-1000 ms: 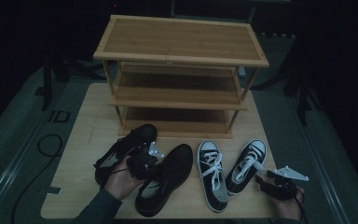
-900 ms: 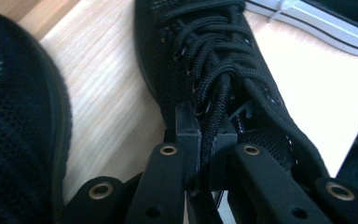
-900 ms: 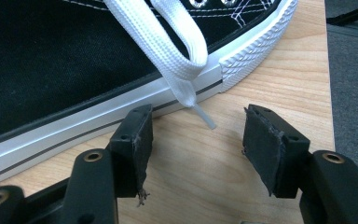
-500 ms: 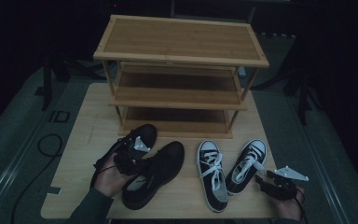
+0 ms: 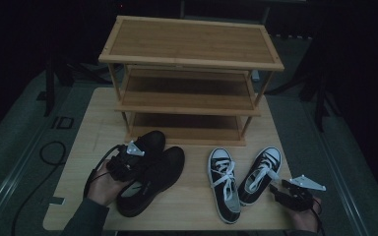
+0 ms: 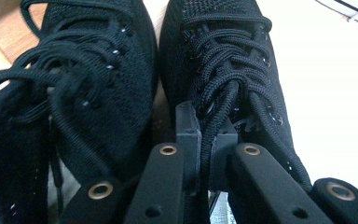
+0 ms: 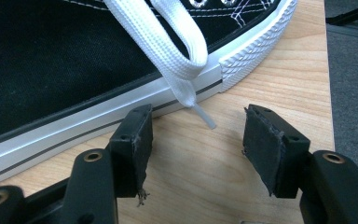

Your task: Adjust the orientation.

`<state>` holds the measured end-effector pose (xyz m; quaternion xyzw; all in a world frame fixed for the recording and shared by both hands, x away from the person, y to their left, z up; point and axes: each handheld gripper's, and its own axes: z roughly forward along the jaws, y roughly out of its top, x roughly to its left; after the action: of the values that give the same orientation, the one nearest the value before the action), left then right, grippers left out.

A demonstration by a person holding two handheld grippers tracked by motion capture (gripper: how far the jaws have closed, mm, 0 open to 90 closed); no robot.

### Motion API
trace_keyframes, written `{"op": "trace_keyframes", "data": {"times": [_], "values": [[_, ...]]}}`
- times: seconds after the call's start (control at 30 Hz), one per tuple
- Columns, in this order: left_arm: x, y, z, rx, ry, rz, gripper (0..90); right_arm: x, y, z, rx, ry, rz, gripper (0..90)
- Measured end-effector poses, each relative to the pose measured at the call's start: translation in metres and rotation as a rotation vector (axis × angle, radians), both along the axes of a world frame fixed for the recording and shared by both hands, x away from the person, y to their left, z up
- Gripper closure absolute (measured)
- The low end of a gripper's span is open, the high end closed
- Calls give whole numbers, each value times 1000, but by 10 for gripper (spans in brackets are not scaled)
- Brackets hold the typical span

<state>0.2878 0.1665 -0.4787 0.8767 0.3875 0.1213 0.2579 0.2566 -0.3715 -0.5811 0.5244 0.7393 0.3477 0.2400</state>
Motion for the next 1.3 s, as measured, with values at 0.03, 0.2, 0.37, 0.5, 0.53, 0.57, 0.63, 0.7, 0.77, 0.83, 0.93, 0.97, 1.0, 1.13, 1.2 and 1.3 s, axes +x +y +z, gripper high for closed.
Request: {"op": "trace_keyframes", "data": {"times": [0.03,0.2,0.37,0.5,0.53,0.57,0.63,0.7,0.77,0.83,0.93,0.97,1.0,1.13,1.2,1.3], "values": [[0,0,-1,-3,1,4,864,0,0,0,0,0,0,420],[-2,3,-4,2,-15,18,799,0,0,0,-1,0,-1,420],[-7,3,0,23,-48,30,623,0,0,0,-1,0,-1,420],[-15,9,9,-10,-91,33,557,0,0,0,0,0,-1,419],[-17,10,11,-6,-111,34,523,0,0,0,-1,0,-1,419],[-19,11,12,0,-122,40,499,0,0,0,0,0,-1,419],[-19,13,14,16,-132,52,436,0,0,0,-1,0,-1,419],[-18,15,14,32,-141,75,379,0,0,0,0,0,-1,419],[-17,17,13,29,-137,85,355,0,0,0,0,0,-1,419],[-15,18,10,31,-122,94,321,0,0,0,0,0,-1,419],[-10,20,5,18,-100,91,323,0,0,0,1,0,-1,419],[-8,21,3,8,-89,87,344,0,0,0,0,0,-1,419],[-7,22,1,2,-79,87,354,0,0,0,0,0,-1,419],[-2,21,-2,-10,-45,86,418,0,0,0,0,0,-1,418],[1,20,-4,-12,-33,84,431,0,0,0,2,0,-1,418],[4,18,-7,-5,-11,86,446,0,0,0,1,0,-1,418]]}}
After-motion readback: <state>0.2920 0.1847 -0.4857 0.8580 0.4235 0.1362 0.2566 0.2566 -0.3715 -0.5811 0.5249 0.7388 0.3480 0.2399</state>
